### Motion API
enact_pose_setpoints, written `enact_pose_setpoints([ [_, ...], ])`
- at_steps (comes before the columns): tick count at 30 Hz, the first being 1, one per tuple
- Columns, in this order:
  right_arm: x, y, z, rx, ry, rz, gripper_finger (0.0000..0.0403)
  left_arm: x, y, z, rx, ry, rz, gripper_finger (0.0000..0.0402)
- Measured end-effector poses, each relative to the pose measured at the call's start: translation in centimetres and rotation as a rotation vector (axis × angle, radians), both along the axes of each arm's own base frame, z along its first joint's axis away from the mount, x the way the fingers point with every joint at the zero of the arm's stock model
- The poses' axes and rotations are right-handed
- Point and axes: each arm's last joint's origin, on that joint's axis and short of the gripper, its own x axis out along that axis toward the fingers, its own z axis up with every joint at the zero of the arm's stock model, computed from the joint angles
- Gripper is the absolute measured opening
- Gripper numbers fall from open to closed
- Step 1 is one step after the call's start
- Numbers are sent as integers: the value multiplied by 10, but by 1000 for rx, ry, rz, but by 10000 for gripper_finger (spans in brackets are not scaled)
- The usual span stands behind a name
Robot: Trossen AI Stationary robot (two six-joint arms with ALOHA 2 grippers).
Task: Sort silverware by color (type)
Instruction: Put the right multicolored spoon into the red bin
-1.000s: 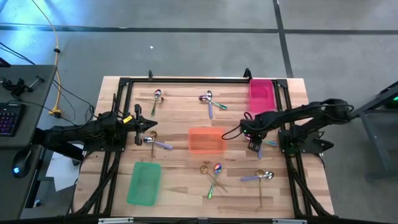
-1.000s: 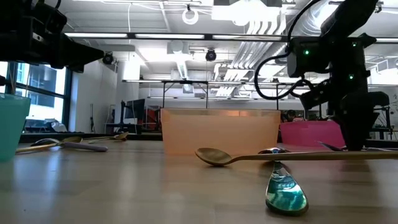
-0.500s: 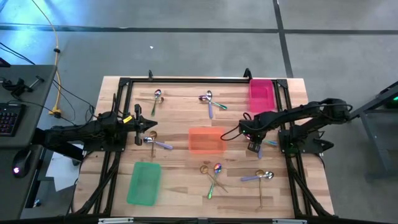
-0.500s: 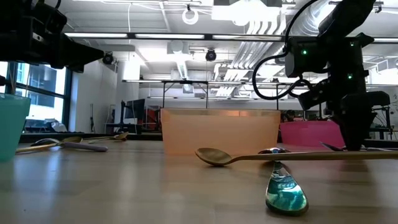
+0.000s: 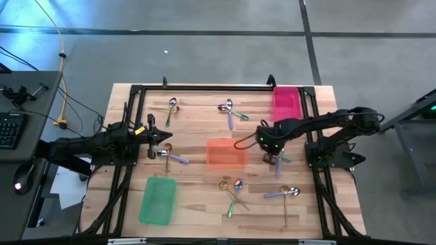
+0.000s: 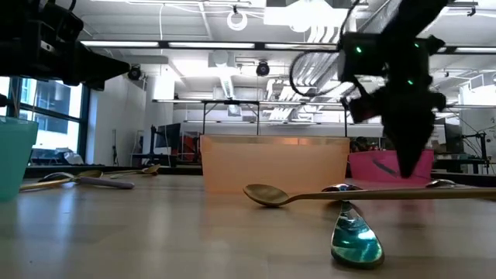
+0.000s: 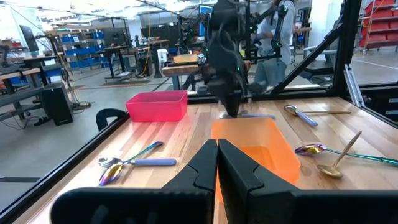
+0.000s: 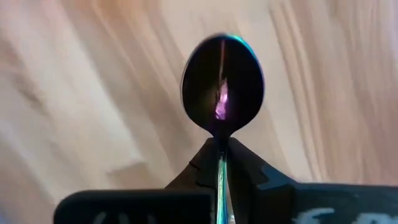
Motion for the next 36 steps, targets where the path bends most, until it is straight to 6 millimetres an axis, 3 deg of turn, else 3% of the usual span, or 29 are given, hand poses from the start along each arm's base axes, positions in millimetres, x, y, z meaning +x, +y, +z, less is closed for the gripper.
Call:
enact_pose_setpoints([
  [5, 20, -15, 34, 5, -95, -11, 0, 0, 0, 0, 0, 1, 0, 5],
  [10, 24, -54, 79, -102, -99, -160, 0, 0, 0, 0, 0, 1, 0, 5],
  [16, -2, -123, 125, -300, -67, -431, 1, 0, 0, 0, 0, 0, 0, 5],
  [21, -33, -167, 144, -319, -95, -548, 1, 0, 0, 0, 0, 0, 0, 5],
  [28, -32, -172, 144, -265, -164, -572, 0, 0, 0, 0, 0, 1, 0, 5],
  [36, 0, -175, 107, -231, -179, -614, 14, 0, 0, 0, 0, 1, 0, 5],
])
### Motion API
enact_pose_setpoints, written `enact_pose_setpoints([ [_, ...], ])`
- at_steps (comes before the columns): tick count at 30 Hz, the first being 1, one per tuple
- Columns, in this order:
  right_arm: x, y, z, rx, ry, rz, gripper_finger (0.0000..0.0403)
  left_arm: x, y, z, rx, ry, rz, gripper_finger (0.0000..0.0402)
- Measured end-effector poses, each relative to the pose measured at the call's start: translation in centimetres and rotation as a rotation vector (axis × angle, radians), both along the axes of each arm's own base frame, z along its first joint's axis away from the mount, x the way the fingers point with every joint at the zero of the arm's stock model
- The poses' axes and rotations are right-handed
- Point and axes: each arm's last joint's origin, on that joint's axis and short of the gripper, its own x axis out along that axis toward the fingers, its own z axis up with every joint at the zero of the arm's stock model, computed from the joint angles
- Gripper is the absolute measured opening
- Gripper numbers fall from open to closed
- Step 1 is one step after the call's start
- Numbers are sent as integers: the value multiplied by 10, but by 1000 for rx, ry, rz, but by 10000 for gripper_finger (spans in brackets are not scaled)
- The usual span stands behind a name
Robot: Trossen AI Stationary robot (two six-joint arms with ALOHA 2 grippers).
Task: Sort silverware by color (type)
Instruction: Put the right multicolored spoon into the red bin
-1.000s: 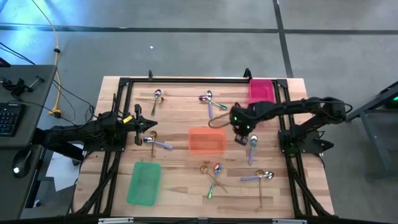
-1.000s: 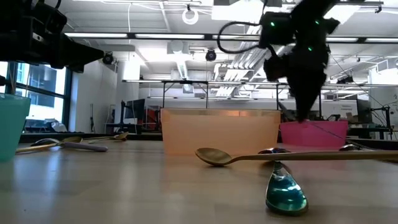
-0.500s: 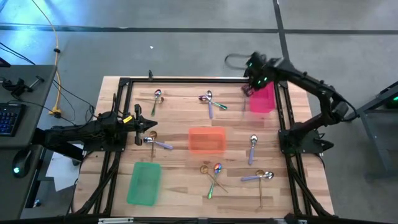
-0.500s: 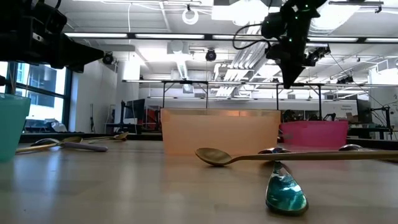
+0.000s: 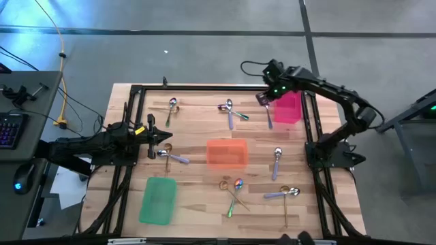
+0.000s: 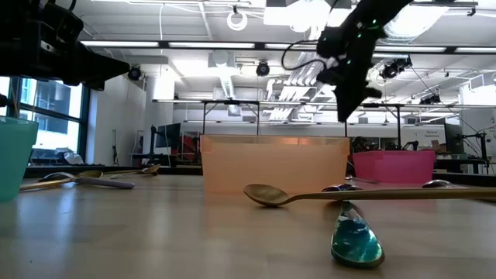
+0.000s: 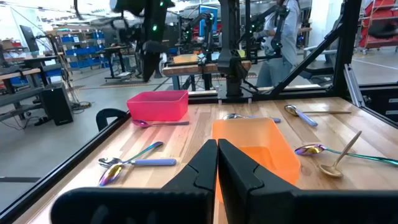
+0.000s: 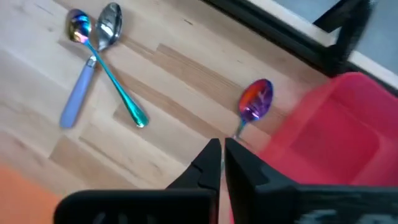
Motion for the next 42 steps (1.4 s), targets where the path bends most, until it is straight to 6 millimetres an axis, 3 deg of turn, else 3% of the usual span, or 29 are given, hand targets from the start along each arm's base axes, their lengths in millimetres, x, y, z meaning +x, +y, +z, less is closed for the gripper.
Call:
enact_pose_setpoints([
  [6, 31, -5, -41, 60, 52, 24, 76, 0, 0, 0, 0, -1, 0, 5],
  [12, 38, -16, -77, 46, 203, -81, 101, 0, 0, 0, 0, 0, 0, 5],
  [17, 41, -22, -87, -41, 262, -114, 82, 0, 0, 0, 0, 0, 0, 5],
  [24, 38, -31, -86, -118, 280, -148, 7, 0, 0, 0, 0, -1, 0, 5],
  [29, 38, -31, -90, -116, 293, -147, 9, 0, 0, 0, 0, 0, 0, 5],
  [42, 41, -34, -121, -90, 416, -149, 0, 0, 0, 0, 0, 0, 0, 5],
])
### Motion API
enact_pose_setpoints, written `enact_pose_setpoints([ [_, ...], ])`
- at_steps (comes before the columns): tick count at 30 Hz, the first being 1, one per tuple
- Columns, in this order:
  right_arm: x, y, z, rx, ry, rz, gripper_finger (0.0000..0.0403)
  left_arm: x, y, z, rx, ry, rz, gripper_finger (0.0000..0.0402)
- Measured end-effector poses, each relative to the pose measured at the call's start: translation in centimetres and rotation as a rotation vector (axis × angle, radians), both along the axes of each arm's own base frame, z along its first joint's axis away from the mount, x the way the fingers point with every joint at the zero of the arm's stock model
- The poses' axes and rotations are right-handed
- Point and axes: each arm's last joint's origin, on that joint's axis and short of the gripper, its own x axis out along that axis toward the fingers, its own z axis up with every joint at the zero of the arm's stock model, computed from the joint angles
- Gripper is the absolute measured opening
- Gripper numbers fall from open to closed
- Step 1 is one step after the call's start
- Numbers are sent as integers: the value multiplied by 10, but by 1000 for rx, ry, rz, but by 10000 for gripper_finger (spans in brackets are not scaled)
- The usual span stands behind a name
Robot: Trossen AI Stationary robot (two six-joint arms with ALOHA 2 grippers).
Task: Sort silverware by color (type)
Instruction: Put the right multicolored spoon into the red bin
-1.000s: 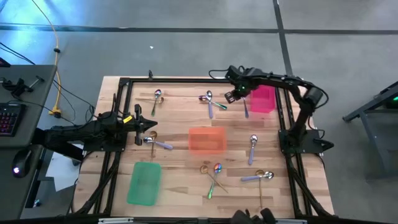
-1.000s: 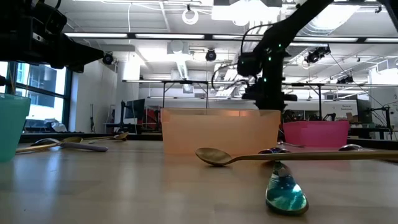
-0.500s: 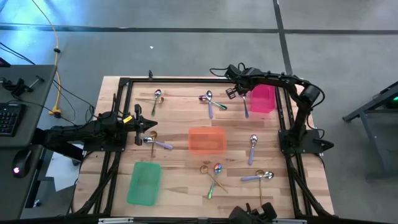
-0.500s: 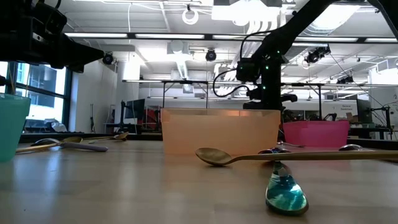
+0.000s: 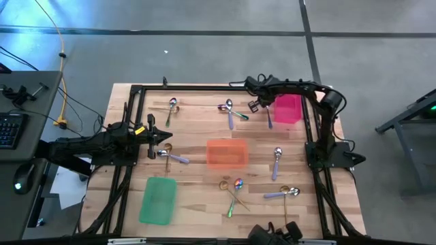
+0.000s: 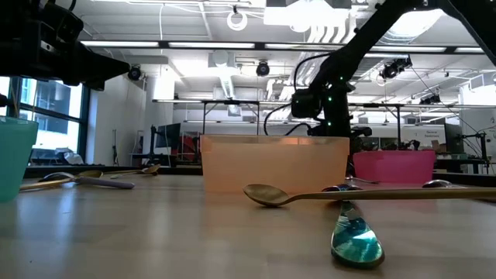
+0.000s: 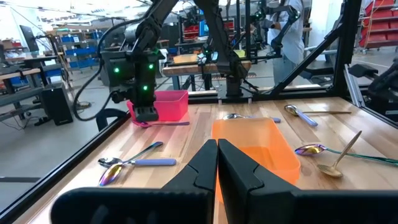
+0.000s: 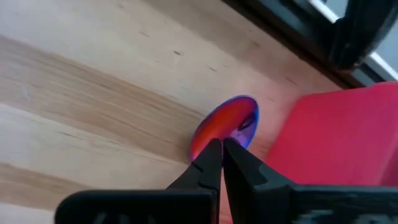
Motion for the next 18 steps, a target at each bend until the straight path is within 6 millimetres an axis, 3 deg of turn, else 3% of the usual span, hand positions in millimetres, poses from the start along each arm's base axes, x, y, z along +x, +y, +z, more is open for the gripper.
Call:
enact_pose_setpoints([
  [18, 2, -1, -5, -4, -7, -21, 0, 0, 0, 0, 0, 0, 0, 5],
])
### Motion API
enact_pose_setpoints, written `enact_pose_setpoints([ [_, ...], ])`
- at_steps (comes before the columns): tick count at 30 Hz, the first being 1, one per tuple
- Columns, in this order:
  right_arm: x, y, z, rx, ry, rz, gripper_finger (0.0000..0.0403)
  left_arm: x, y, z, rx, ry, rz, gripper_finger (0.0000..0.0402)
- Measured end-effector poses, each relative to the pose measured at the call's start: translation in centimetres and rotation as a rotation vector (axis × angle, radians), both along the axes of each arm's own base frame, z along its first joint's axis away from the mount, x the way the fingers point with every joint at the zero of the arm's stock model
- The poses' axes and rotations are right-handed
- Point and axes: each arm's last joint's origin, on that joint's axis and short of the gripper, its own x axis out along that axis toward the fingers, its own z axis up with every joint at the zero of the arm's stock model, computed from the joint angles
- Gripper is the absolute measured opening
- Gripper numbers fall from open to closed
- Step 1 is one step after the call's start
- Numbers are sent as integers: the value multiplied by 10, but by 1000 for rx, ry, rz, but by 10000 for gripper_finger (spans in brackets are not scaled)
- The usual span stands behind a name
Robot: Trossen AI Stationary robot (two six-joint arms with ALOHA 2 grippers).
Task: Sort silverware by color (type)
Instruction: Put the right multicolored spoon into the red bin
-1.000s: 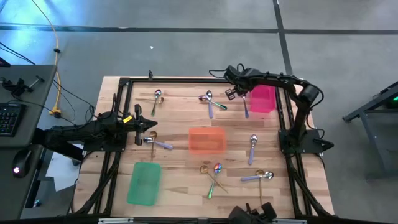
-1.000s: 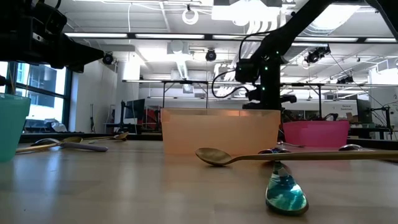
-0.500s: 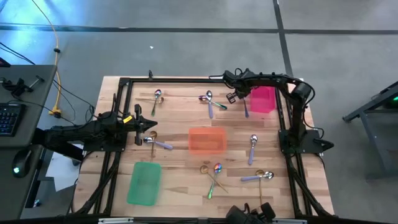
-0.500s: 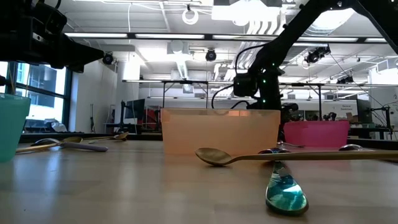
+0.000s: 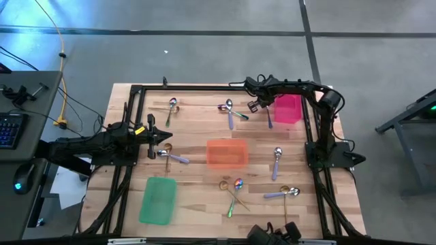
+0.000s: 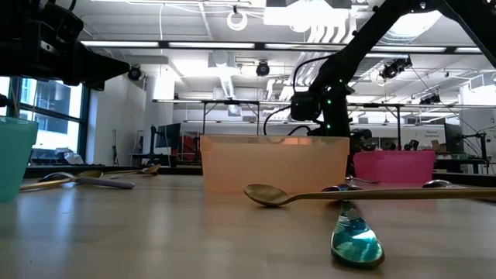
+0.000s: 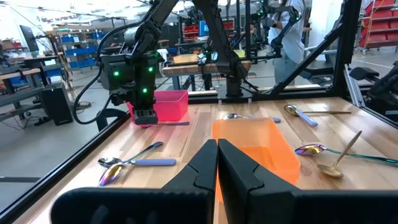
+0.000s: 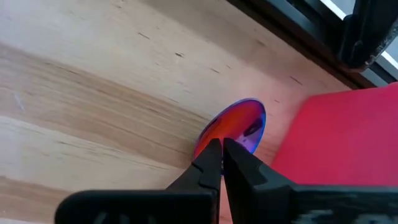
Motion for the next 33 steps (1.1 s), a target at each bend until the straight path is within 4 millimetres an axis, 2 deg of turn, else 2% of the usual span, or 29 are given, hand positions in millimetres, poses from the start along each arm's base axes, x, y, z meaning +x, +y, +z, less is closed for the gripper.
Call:
enact_pose_setpoints([
  [10, 6, 3, -14, 9, 44, 16, 0, 0, 0, 0, 0, 0, 0, 5],
  [33, 39, 38, -14, 87, -107, 116, 0, 0, 0, 0, 0, 0, 0, 5],
])
